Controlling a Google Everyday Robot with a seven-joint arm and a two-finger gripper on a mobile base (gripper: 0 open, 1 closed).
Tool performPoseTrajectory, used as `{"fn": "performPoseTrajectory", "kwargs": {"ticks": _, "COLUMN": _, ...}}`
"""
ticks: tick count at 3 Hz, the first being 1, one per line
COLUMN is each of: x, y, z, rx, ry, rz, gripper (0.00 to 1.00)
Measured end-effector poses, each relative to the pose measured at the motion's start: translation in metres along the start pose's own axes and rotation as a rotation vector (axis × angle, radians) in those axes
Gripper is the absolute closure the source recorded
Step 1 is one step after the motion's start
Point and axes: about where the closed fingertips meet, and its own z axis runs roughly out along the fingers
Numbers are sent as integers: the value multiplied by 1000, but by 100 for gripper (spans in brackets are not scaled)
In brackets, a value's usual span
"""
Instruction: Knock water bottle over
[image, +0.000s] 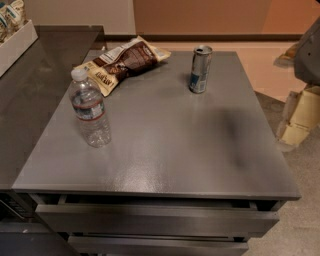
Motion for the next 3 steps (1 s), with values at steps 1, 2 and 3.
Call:
{"fn": "performPoseTrajectory", "kwargs": {"ticks": 1, "x": 0, "y": 0, "z": 0, "rx": 0, "ry": 0, "rz": 0, "gripper": 0}}
{"fn": "performPoseTrajectory", "kwargs": {"ticks": 2, "x": 0, "y": 0, "z": 0, "rx": 0, "ry": 0, "rz": 0, "gripper": 0}}
{"fn": "performPoseTrajectory", "kwargs": {"ticks": 3, "x": -3, "y": 0, "z": 2, "rx": -2, "ry": -7, "rz": -2, "gripper": 0}}
